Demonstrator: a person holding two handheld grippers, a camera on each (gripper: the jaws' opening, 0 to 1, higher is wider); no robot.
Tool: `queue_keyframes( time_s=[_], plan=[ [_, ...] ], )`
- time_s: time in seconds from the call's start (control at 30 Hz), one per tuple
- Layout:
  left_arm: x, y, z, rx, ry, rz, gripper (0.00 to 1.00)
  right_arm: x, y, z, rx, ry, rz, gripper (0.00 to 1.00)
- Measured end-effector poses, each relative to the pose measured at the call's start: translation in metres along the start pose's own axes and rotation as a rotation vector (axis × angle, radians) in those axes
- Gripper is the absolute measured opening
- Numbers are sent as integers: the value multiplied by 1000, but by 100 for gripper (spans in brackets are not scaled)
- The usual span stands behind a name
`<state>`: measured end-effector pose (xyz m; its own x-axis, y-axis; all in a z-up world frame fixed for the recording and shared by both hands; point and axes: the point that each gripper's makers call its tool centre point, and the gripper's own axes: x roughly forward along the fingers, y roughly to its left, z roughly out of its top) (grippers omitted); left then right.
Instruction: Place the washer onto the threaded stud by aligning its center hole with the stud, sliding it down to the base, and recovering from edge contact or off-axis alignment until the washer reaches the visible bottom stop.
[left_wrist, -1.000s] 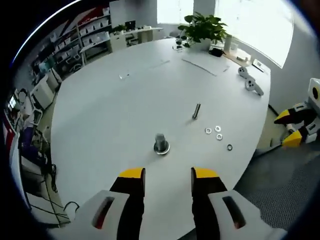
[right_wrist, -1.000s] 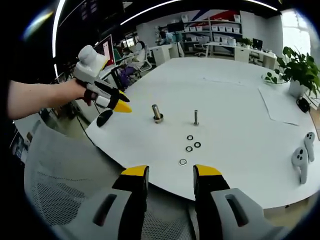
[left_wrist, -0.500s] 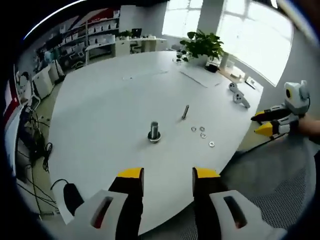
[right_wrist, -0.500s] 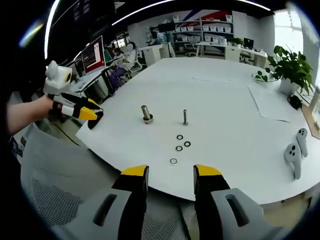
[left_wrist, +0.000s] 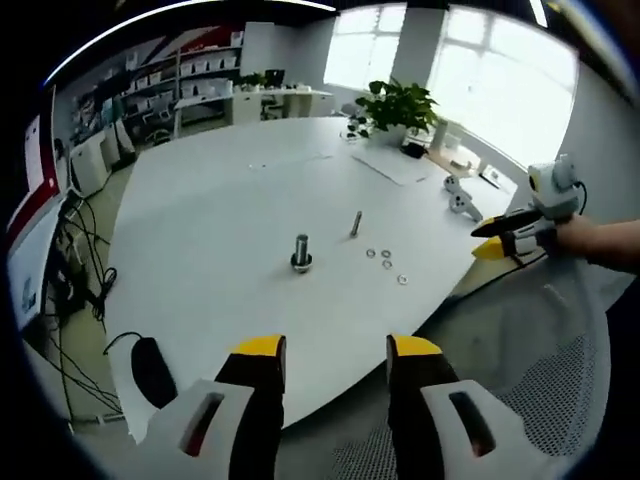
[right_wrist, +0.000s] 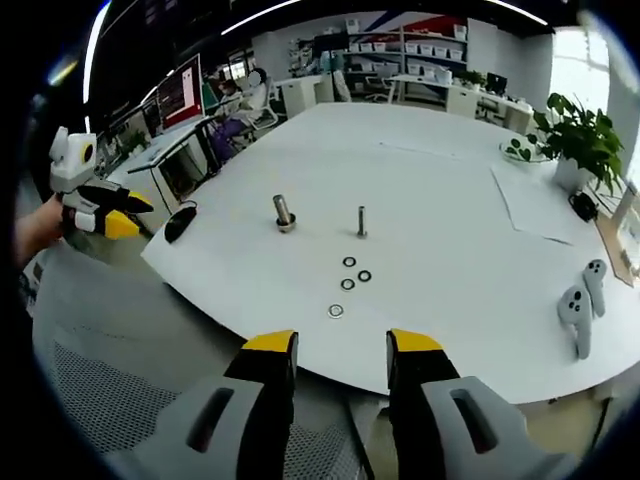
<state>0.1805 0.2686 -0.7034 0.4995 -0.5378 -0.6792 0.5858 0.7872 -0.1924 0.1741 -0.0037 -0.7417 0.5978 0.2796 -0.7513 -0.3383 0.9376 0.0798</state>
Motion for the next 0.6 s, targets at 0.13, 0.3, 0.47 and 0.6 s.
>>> queue_keyframes(
  time_s=[0.13,0.3,0.47,0.6],
  plan=[
    [-6,-6,-3,3,-12,0,40,-2,-3,2,6,-12,-17,38],
    [-8,-9,-4,16,-23,-14,40,-1,-4,-1,0,1,-19,38],
    [-9,-11,-10,70,-8,-13,40,-1,-5,-2,-10,10,-26,38],
    [-10,-11,-9,68,-33,-20,39,0,-5,-3,-19,19,-29,38]
  ],
)
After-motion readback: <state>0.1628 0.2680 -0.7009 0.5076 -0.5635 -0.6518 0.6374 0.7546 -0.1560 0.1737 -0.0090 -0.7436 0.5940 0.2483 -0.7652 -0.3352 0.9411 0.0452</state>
